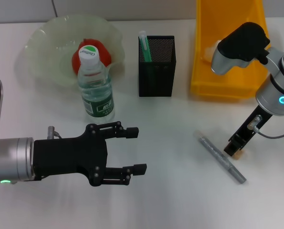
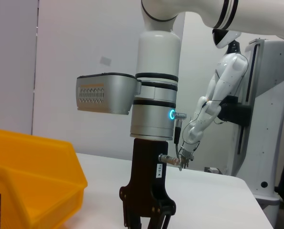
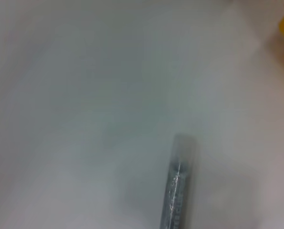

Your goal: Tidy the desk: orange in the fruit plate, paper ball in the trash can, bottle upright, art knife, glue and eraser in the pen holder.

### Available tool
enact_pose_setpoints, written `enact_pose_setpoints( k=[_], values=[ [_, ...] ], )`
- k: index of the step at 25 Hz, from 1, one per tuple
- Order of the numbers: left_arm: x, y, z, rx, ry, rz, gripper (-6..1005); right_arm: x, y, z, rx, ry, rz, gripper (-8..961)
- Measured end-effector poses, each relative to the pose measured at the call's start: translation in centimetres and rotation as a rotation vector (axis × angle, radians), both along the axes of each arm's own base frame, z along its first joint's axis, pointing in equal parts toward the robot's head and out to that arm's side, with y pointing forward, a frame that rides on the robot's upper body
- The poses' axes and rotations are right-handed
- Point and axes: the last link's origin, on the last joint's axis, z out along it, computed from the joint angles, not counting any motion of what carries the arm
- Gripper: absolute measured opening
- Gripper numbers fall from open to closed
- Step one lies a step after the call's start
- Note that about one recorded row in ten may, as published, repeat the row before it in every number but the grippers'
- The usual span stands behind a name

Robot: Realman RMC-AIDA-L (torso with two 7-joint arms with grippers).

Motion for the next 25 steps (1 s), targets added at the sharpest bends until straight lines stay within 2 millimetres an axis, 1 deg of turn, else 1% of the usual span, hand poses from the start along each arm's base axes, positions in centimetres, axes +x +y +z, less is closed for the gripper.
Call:
enact_pose_setpoints(
  k=[5, 6, 7, 8, 9, 10, 11, 12, 15, 16, 17, 20, 21, 22, 25],
  values=[
    [0.1, 0.2, 0.1, 0.002, 0.002, -0.005, 800, -0.6, 0.2, 0.7, 0.047, 0.047, 0.035, 257],
    [0.1, 0.2, 0.1, 0.003, 0.001, -0.006, 800, -1.2, 0.0, 1.3, 0.073, 0.094, 0.067, 257],
    [0.1, 0.2, 0.1, 0.003, 0.001, -0.006, 800, -1.2, 0.0, 1.3, 0.073, 0.094, 0.067, 257],
    [0.1, 0.2, 0.1, 0.004, 0.001, -0.005, 800, -1.7, -0.2, 2.0, 0.099, 0.132, 0.103, 257],
    [0.1, 0.3, 0.1, 0.004, 0.001, -0.005, 800, -1.7, -0.2, 2.0, 0.099, 0.132, 0.103, 257],
    [0.1, 0.3, 0.1, 0.005, 0.001, -0.005, 800, -1.9, -0.3, 2.5, 0.119, 0.150, 0.123, 257],
    [0.1, 0.3, 0.1, 0.006, 0.000, -0.004, 800, -2.4, -0.4, 3.5, 0.162, 0.203, 0.156, 256],
    [0.1, 0.3, 0.1, 0.006, 0.000, -0.004, 800, -2.4, -0.4, 3.5, 0.162, 0.203, 0.156, 256],
    [0.1, 0.3, 0.1, 0.007, 0.000, -0.004, 800, -3.6, -0.2, 5.1, 0.226, 0.382, 0.199, 256],
    [0.1, 0.3, 0.1, 0.012, 0.000, -0.007, 800, -4.0, 0.1, 5.9, 0.266, 0.509, 0.221, 256],
    [0.1, 0.3, 0.1, 0.012, 0.000, -0.007, 800, -4.0, 0.1, 5.9, 0.266, 0.509, 0.221, 256],
    [0.2, 0.3, 0.1, 0.015, 0.001, -0.012, 800, -3.7, 0.8, 6.9, 0.337, 0.694, 0.246, 256],
    [0.2, 0.3, 0.1, 0.015, 0.001, -0.012, 800, -2.9, 1.2, 7.0, 0.370, 0.798, 0.248, 256],
    [0.2, 0.4, 0.0, 0.016, 0.001, -0.015, 800, -2.9, 1.2, 7.0, 0.370, 0.798, 0.248, 256],
    [0.2, 0.3, 0.0, 0.015, 0.001, -0.013, 800, -1.5, 1.9, 6.2, 0.424, 0.937, 0.260, 256]
  ],
)
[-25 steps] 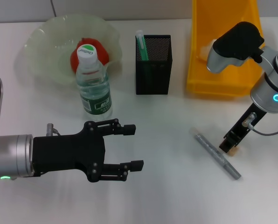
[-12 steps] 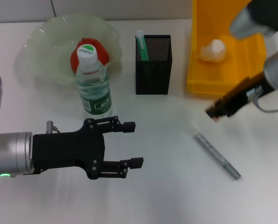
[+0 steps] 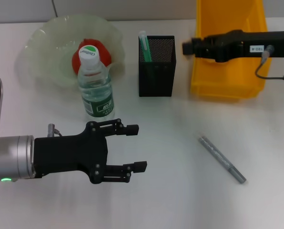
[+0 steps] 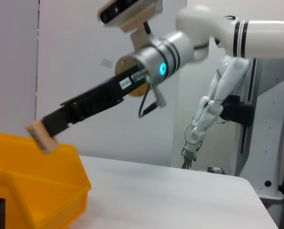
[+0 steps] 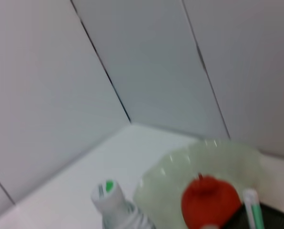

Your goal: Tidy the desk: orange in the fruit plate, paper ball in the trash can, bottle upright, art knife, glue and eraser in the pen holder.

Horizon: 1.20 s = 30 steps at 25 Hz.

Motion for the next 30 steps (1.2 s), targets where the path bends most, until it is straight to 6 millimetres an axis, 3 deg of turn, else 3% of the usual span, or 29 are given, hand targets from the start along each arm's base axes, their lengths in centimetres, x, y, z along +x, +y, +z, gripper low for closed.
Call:
enact_pose_setpoints(
  k=[6, 16, 30],
  values=[
    [0.0, 0.0, 0.0, 0.000, 0.000, 0.001, 799, 1.2, 0.8, -2.3, 0.142, 0.110, 0.113, 255],
    [0.1, -0.1, -0.1, -0.007, -0.001, -0.003, 799, 2.0, 1.9, -6.0, 0.218, 0.009, 0.176, 264],
    [0.0, -0.2, -0.1, -0.010, -0.003, -0.001, 799, 2.3, 2.2, -6.3, 0.230, -0.021, 0.171, 281]
  ],
)
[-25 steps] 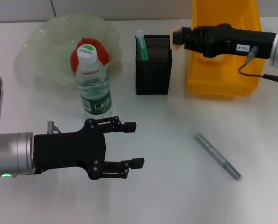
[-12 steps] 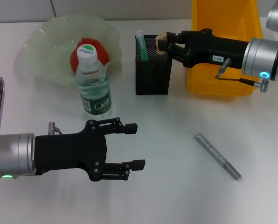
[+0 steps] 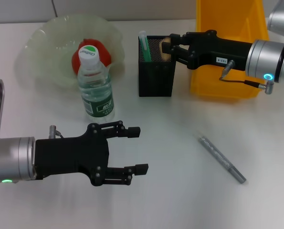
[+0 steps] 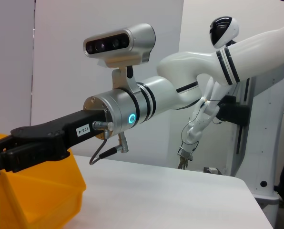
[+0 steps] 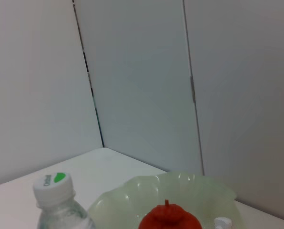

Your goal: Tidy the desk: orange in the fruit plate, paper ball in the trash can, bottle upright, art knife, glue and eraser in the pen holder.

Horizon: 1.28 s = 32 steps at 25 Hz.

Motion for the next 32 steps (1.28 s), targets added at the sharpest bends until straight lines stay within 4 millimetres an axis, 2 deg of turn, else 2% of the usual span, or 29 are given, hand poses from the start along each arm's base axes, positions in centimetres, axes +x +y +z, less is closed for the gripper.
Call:
enact_pose_setpoints(
  k=[12, 17, 20, 21, 22, 23, 24, 26, 27, 31, 32],
  values=[
    [-0.1, -0.1, 0.0, -0.001, -0.001, 0.003, 799, -0.1, 0.1, 0.1, 0.001, 0.004, -0.009, 400],
    [-0.1, -0.2, 0.1, -0.005, -0.003, 0.005, 799, -1.2, -1.0, 1.8, -0.129, 0.060, -0.050, 409],
    [-0.2, -0.2, 0.2, -0.008, -0.002, 0.008, 799, -2.0, -1.9, 3.2, -0.213, -0.022, -0.069, 410],
    [-0.2, -0.2, 0.2, -0.007, -0.002, 0.008, 799, -2.6, -2.5, 4.3, -0.267, -0.125, -0.095, 410],
    [-0.2, -0.2, 0.2, -0.006, -0.002, 0.006, 799, -2.6, -2.5, 4.3, -0.267, -0.125, -0.095, 410],
    [-0.2, -0.2, 0.2, -0.006, -0.002, 0.006, 799, -3.2, -3.1, 5.3, -0.325, -0.219, -0.150, 410],
    [-0.3, -0.3, 0.2, -0.006, -0.002, 0.006, 799, -3.2, -3.1, 5.3, -0.325, -0.219, -0.150, 410],
    [-0.2, -0.3, 0.2, -0.005, -0.002, 0.004, 799, -4.0, -3.7, 6.2, -0.424, -0.343, -0.263, 410],
    [-0.2, -0.3, 0.2, -0.004, -0.002, 0.004, 800, -4.0, -3.7, 6.2, -0.424, -0.343, -0.263, 408],
    [-0.2, -0.3, 0.2, -0.003, -0.002, 0.000, 800, -5.2, -4.1, 7.0, -0.524, -0.537, -0.451, 399],
    [-0.2, -0.3, 0.2, -0.005, -0.005, -0.003, 801, -5.2, -4.1, 7.0, -0.524, -0.537, -0.451, 405]
  ],
)
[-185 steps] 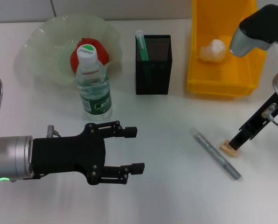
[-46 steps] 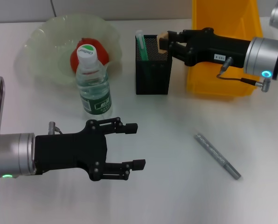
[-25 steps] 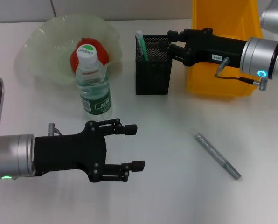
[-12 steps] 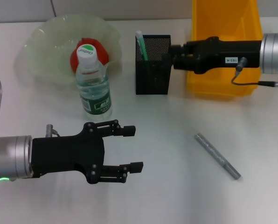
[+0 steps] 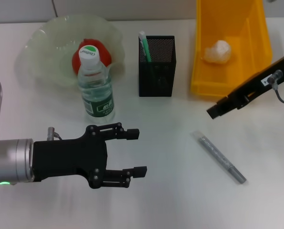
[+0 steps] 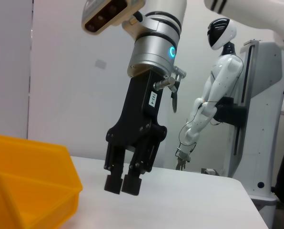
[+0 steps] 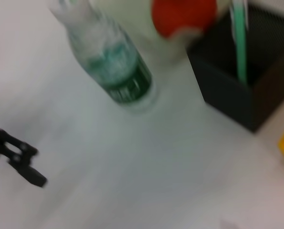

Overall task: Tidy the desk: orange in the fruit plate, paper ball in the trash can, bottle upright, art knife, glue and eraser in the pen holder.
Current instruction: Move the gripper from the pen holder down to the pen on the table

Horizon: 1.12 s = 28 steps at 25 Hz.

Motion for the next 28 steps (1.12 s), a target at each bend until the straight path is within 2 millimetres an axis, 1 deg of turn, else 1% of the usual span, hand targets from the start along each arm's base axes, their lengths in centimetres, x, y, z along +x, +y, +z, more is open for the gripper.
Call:
enact_pose_setpoints(
  k=[3, 4, 11, 13, 14, 15, 18, 19, 24, 28],
  values=[
    [0.0, 0.0, 0.0, -0.001, -0.001, -0.001, 801, -0.3, 0.0, -0.3, -0.029, -0.076, -0.041, 425],
    [0.0, 0.0, 0.0, -0.001, -0.001, -0.001, 802, -0.3, 0.0, -0.7, -0.050, -0.101, -0.056, 431],
    [0.1, -0.2, -0.1, -0.007, -0.007, -0.002, 803, 0.0, 0.1, -1.8, -0.094, -0.114, -0.093, 476],
    [0.1, -0.2, -0.1, -0.008, -0.008, -0.002, 804, 0.2, 0.2, -2.3, -0.105, -0.121, -0.105, 489],
    [0.1, -0.2, -0.1, -0.008, -0.008, -0.002, 804, 0.5, 0.3, -3.0, -0.104, -0.138, -0.113, 495],
    [0.1, -0.2, -0.1, -0.008, -0.008, -0.002, 804, 0.5, 0.3, -3.0, -0.104, -0.138, -0.113, 507],
    [0.1, -0.2, -0.1, -0.008, -0.008, -0.002, 805, 1.0, 0.4, -4.0, -0.096, -0.190, -0.119, 544],
    [0.1, -0.2, -0.1, -0.008, -0.008, -0.002, 805, 1.5, 0.4, -4.7, -0.092, -0.230, -0.124, 556],
    [0.0, -0.3, -0.1, -0.009, -0.008, 0.001, 805, 2.3, 0.5, -5.6, -0.090, -0.266, -0.138, 548],
    [0.0, -0.3, -0.2, -0.012, -0.009, 0.006, 806, 2.5, 0.6, -5.9, -0.094, -0.269, -0.147, 547]
  ],
)
